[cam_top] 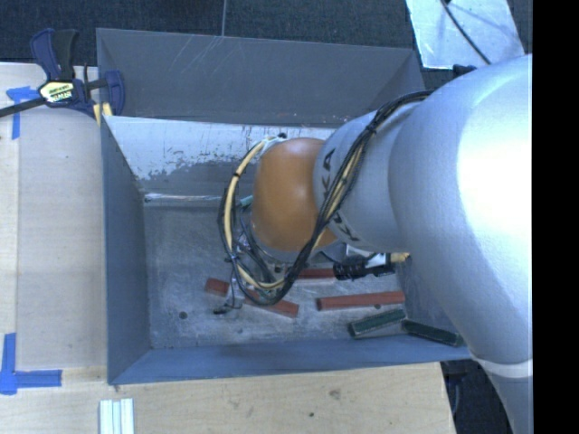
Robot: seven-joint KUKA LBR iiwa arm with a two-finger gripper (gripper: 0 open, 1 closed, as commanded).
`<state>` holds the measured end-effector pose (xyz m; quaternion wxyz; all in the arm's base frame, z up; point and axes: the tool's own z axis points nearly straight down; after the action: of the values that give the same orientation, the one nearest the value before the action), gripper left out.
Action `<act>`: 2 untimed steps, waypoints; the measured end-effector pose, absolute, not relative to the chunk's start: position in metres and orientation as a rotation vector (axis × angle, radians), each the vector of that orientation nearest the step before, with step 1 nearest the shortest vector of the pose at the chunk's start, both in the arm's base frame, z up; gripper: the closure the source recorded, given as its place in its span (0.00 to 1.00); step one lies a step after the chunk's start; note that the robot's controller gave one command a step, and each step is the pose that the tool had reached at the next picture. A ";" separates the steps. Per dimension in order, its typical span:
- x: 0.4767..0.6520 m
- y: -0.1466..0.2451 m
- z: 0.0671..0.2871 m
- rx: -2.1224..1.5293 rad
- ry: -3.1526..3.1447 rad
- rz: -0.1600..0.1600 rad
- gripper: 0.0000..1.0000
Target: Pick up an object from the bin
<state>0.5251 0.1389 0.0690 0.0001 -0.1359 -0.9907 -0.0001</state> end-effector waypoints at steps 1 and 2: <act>0.527 0.138 0.070 -0.430 -3.116 -0.002 1.00; 0.528 0.138 0.096 -0.432 -3.117 -0.003 1.00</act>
Offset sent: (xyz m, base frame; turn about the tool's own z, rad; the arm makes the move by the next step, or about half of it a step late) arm 0.0000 0.0000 0.0000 0.0000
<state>0.5279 0.1382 0.0957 -0.0024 -0.1373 -0.9905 -0.0008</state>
